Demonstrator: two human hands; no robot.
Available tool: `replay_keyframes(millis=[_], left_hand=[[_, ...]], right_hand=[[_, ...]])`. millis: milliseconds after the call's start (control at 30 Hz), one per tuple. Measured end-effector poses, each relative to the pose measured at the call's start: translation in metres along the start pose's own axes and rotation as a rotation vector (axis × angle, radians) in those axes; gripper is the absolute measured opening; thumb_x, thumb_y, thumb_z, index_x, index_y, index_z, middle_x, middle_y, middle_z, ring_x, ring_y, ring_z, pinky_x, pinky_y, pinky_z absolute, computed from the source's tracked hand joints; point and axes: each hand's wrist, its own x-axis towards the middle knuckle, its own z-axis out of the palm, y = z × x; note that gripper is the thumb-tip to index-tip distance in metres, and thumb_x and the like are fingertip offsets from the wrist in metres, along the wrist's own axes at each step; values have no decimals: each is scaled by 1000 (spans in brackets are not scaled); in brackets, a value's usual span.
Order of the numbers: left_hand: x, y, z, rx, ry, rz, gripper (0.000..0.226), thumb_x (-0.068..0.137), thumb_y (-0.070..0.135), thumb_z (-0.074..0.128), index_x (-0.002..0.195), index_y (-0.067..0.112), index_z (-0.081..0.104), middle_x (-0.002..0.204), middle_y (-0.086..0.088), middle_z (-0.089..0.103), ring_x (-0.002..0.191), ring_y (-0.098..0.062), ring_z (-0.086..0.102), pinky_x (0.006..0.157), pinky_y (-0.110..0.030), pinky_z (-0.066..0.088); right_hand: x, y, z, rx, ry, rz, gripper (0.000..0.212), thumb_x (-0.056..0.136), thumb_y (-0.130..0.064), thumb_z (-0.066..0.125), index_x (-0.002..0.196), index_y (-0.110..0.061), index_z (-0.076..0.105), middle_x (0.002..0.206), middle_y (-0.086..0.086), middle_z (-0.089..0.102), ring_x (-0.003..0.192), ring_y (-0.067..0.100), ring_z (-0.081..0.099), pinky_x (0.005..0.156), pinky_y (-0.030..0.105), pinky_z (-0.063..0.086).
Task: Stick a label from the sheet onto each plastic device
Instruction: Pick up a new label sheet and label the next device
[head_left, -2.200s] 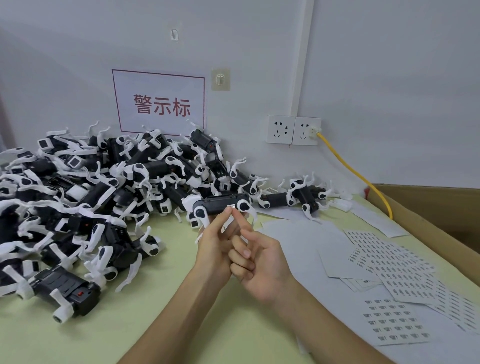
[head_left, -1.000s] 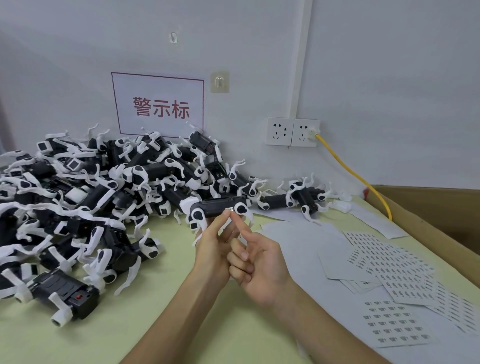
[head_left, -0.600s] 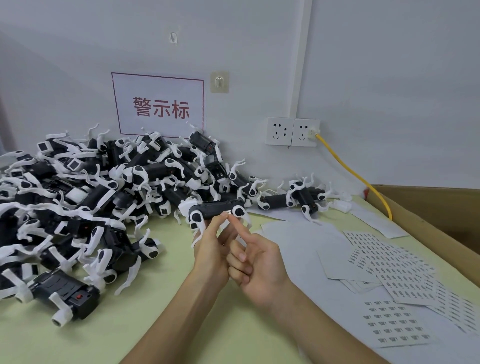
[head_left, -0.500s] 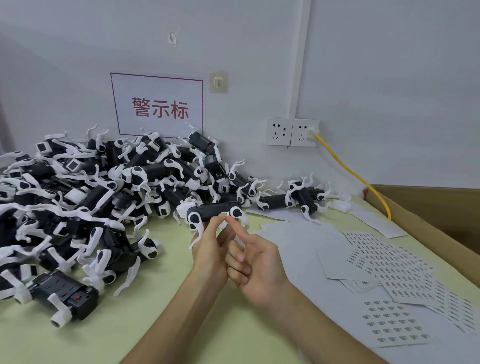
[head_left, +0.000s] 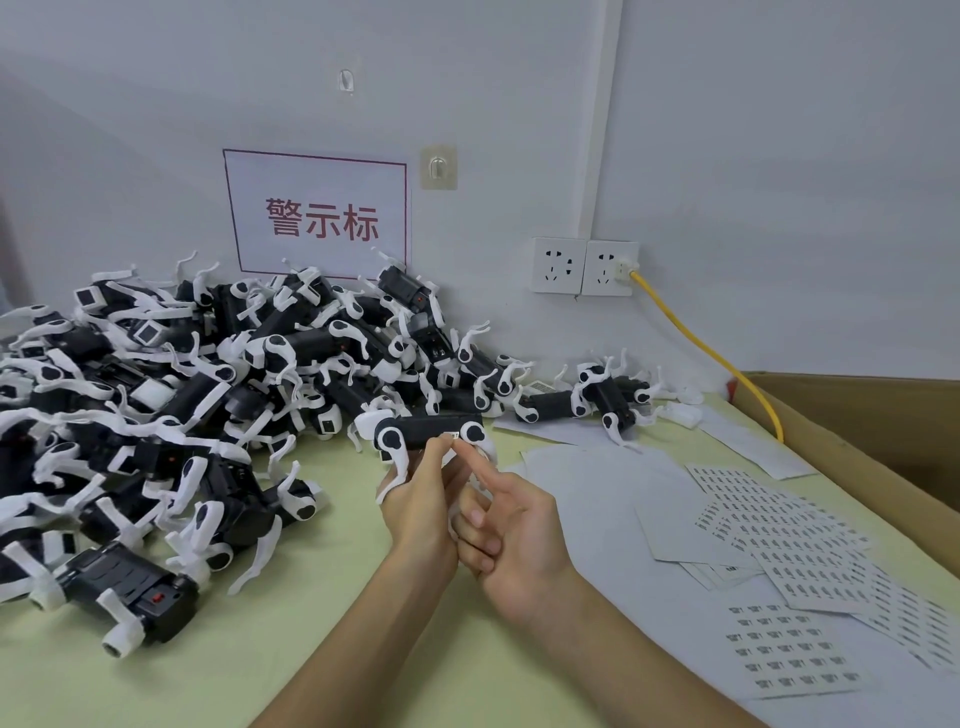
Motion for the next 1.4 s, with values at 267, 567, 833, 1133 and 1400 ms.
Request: replay_keyframes(millis=[267,567,833,1133,1400], left_hand=[[1,1,2,9,-21,126,29,84,15,80,66,17,58,93,-21,77,85,-23,78,56,-20,55],[7,0,0,71,96,233,33,79,14,80,52,21,62,69,-7,72,73,-20,76,55,-20,53],[8,-3,-1,77,100,308,32,75,16,81,52,19,59,56,1,63,55,-14,64,55,-24,53],[16,-2,-4,-5,143,255,23,81,13,80,62,15,67,71,-7,76,72,-19,76,71,-30,60],[20,11,-4,-135,24,139,13,94,21,70,89,10,65,66,9,73,73,-14,77,65,-21,60]], right_hand=[[-2,-2,1,-1,28,-31,38,90,-27,51,122,-27,73,59,-1,31,45,10,16,44,26,11],[-3,0,7,-57,12,-57,36,81,-31,57,111,-30,77,58,-1,33,45,10,17,48,28,9],[-4,1,7,-119,-27,-74,40,81,-33,57,118,-33,72,58,-2,34,46,10,18,50,29,10],[-9,5,9,-734,-28,-424,67,83,-18,57,143,-45,44,58,-8,36,50,4,34,50,16,31],[-5,5,2,-1002,159,-814,67,88,-14,56,145,-43,35,78,-15,52,67,6,51,66,17,44]])
